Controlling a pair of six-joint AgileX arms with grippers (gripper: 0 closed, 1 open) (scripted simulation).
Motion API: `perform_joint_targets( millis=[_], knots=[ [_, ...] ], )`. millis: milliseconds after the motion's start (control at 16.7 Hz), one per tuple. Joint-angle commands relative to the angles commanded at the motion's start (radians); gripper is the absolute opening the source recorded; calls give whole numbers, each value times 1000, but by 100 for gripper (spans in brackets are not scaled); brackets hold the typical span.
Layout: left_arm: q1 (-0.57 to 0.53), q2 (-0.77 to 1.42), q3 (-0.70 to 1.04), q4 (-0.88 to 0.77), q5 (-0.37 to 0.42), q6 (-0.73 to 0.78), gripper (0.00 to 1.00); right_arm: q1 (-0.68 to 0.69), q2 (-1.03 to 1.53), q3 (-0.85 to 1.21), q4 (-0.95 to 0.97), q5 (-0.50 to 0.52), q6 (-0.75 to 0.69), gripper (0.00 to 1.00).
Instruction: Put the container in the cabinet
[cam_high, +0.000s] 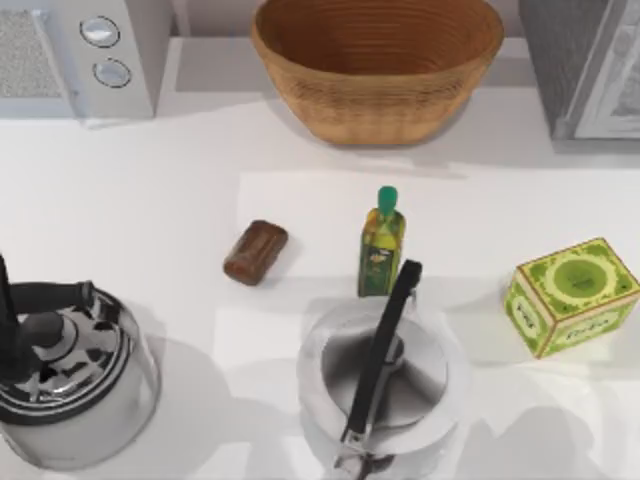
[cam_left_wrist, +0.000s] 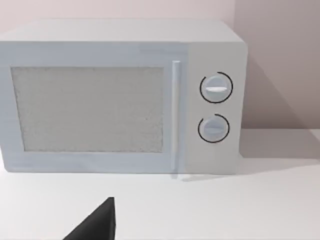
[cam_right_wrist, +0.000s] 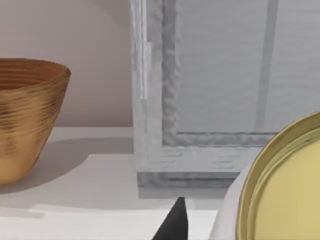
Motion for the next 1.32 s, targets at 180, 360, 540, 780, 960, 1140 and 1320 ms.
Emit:
perform_joint_targets(
  millis=[180,360,540,780,960,1140,1320],
  knots=[
    [0,0,0,0,0,0,100,0,15,13,-4,0,1,0],
    [0,0,0,0,0,0,100,19,109,107,-42,9,1,0],
    [0,0,0,0,0,0,100,49,286,294,-106,26,3,0],
    [0,0,0,0,0,0,100,93,586,678,-204,63,8,0],
    [0,0,0,0,0,0,100,123,807,1008,-270,98,12,0],
    [0,0,0,0,0,0,100,149,1000,1288,-327,132,15,0],
    [0,0,0,0,0,0,100,168,1161,1517,-373,161,17,0]
  ],
)
